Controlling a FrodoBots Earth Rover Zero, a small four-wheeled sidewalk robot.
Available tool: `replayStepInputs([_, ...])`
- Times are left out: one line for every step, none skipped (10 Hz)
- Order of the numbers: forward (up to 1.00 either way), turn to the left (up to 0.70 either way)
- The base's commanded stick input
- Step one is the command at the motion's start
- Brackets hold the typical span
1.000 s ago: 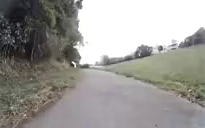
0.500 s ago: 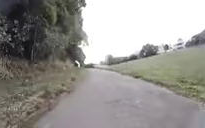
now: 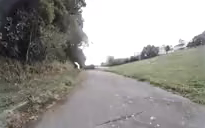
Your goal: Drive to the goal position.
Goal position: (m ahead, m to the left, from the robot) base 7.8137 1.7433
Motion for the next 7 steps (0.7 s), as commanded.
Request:
replayStepInputs([1.0,0.03])
replayStepInputs([1.0,0.04])
replayStepInputs([1.0,0.05])
replayStepInputs([1.0,0.05])
replayStepInputs([1.0,0.05])
replayStepInputs([1.0,0.05])
replayStepInputs([1.0,0.06])
